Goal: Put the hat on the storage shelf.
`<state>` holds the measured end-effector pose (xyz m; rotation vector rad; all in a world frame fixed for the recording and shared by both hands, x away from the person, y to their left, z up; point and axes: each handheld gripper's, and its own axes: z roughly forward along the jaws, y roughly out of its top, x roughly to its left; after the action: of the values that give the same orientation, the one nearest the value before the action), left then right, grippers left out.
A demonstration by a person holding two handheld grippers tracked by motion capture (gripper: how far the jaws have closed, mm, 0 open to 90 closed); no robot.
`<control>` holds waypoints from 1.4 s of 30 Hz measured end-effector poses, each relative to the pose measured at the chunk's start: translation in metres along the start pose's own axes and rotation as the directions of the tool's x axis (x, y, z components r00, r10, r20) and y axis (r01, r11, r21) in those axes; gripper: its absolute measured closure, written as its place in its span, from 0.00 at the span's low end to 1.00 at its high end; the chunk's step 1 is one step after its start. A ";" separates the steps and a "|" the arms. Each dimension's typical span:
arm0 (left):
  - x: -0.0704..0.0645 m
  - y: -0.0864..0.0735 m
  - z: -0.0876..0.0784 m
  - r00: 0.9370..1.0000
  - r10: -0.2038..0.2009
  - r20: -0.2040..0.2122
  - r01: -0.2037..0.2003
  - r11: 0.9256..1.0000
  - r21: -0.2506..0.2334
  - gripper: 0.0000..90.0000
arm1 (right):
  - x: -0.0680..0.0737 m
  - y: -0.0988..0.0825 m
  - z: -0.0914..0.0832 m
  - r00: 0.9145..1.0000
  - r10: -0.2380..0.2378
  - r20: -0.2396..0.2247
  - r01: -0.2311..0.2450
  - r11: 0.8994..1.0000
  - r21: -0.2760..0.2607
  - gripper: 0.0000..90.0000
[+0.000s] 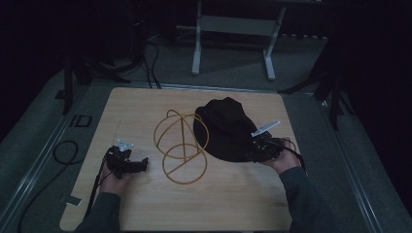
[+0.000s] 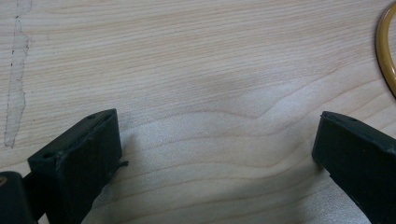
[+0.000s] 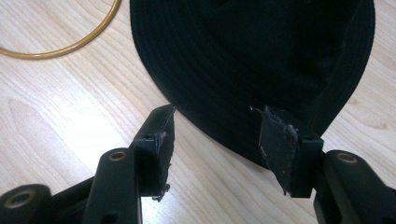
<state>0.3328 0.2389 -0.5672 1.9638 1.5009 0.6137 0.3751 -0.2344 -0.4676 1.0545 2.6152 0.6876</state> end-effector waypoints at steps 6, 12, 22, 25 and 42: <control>0.000 0.000 0.000 1.000 0.004 0.000 -0.004 1.000 0.002 0.02 | -0.008 0.008 -0.002 1.000 0.003 0.012 -0.003 1.000 0.003 0.47; 0.000 0.000 0.000 1.000 0.002 0.000 -0.002 1.000 0.002 0.02 | -0.013 0.017 -0.003 1.000 0.004 0.019 -0.005 1.000 0.008 0.44; 0.000 0.000 0.000 1.000 0.001 0.000 -0.001 1.000 0.001 0.02 | -0.022 0.030 0.001 1.000 0.005 0.019 -0.005 0.999 0.041 0.44; 0.000 0.000 0.000 1.000 0.002 0.000 -0.002 1.000 0.002 0.02 | -0.026 0.037 0.002 1.000 0.010 0.018 -0.010 0.999 0.046 0.44; 0.000 0.000 0.000 1.000 0.001 0.000 -0.001 1.000 0.001 0.02 | -0.038 0.067 0.013 1.000 -0.002 0.024 0.000 0.995 0.097 0.46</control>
<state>0.3328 0.2390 -0.5672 1.9655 1.5007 0.6130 0.4465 -0.2149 -0.4428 1.0812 2.6516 0.5495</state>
